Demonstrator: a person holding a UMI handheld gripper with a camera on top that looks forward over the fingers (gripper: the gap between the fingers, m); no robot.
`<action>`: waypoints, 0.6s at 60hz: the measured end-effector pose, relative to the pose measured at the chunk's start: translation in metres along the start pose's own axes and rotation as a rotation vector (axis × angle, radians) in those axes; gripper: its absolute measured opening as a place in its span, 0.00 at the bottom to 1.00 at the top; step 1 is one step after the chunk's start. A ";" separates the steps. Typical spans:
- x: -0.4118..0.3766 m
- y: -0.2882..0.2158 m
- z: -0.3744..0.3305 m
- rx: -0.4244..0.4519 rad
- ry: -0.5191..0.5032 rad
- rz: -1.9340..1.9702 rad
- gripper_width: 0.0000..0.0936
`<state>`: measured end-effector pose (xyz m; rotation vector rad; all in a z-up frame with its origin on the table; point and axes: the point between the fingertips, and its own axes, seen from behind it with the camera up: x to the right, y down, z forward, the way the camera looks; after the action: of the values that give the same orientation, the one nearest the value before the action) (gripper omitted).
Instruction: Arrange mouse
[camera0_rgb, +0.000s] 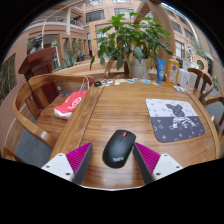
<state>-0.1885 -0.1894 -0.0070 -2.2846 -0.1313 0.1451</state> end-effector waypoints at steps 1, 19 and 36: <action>0.001 -0.001 0.004 0.001 -0.001 -0.001 0.90; 0.002 -0.014 0.035 0.010 0.044 -0.060 0.50; 0.009 -0.020 0.039 0.031 -0.015 -0.101 0.37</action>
<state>-0.1868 -0.1465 -0.0181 -2.2412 -0.2499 0.1107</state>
